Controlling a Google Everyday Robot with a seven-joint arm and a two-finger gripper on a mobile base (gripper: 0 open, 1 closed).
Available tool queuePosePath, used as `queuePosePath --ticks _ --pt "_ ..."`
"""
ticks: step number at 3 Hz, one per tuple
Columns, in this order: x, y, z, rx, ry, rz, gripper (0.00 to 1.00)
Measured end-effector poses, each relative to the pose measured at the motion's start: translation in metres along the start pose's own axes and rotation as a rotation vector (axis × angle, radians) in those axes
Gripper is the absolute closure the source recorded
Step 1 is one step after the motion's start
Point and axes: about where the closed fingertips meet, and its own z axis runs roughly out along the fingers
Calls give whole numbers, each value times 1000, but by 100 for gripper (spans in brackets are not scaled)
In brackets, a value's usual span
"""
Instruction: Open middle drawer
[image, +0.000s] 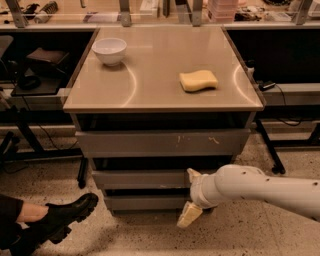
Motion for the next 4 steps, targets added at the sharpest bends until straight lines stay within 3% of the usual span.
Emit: queuePosePath --ticks 1,2,3,4 --pt "-18 -28 33 72 -39 64 0" --pt "-27 -36 35 100 -58 66 0" --pt "-19 -39 47 136 -24 95 0" --pt "-21 -61 52 191 -26 132 0"
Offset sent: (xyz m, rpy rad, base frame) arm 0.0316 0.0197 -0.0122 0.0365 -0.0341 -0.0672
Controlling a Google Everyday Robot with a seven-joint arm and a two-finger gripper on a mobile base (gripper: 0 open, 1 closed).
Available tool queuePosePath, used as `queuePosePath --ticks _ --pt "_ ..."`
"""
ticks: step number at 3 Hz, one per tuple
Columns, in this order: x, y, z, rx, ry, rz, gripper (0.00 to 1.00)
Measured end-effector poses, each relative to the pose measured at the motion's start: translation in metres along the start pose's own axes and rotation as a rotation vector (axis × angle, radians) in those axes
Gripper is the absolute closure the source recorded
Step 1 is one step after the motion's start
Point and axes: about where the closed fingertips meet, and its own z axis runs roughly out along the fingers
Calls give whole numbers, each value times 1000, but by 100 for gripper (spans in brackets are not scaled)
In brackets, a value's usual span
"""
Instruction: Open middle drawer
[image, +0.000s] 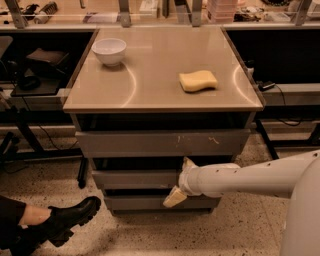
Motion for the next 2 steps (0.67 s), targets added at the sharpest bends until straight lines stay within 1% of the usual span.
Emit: queuePosePath --ticks 1,2 --pt "0 0 0 0 0 0 0" --pt "2 -3 14 -20 6 16 0"
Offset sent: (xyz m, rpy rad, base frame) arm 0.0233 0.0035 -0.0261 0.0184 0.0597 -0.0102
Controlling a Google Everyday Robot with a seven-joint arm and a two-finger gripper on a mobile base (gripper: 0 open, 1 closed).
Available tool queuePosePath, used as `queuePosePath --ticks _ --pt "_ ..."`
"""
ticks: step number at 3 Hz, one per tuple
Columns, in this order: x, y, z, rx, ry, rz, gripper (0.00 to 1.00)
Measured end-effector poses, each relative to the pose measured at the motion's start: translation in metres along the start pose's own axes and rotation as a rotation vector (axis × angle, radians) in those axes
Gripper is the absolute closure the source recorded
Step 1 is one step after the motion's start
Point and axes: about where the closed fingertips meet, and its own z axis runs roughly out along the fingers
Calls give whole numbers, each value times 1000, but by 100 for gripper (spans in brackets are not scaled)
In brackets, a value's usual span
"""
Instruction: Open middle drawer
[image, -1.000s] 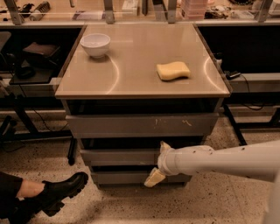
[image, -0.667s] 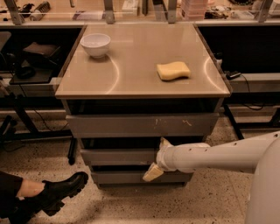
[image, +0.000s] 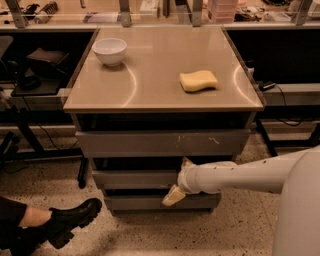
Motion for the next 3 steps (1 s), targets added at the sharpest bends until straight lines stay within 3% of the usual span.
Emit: queuePosePath --ticks 1,2,3 --pt "5 -20 47 -12 36 79 0" --pt "12 -48 112 -1 115 142 0" --pt "12 -48 112 -1 115 142 0"
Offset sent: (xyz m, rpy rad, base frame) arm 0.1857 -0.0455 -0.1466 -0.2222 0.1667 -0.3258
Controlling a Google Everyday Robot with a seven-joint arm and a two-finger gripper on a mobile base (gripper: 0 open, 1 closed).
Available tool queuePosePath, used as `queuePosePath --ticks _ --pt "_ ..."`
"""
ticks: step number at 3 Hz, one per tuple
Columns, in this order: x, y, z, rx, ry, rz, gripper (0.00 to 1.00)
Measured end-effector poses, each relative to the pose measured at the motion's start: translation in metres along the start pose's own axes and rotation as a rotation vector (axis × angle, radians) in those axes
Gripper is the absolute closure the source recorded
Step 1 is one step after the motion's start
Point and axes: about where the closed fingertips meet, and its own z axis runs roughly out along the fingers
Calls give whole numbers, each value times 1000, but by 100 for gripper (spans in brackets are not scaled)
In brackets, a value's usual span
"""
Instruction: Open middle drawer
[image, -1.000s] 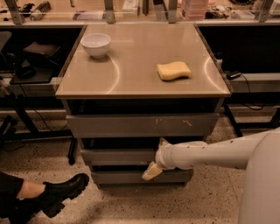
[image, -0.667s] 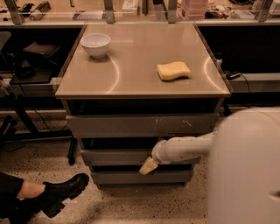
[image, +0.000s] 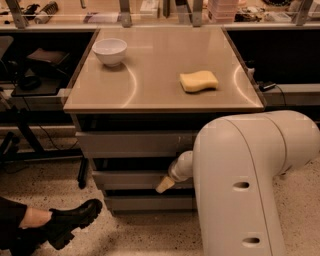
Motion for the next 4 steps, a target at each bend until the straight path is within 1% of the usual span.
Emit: queuePosePath --ticks 1,2,3,4 --pt "10 1 5 24 -22 32 0" --pt "25 1 4 38 -19 68 0" --pt "25 1 4 38 -19 68 0" --pt "25 1 4 38 -19 68 17"
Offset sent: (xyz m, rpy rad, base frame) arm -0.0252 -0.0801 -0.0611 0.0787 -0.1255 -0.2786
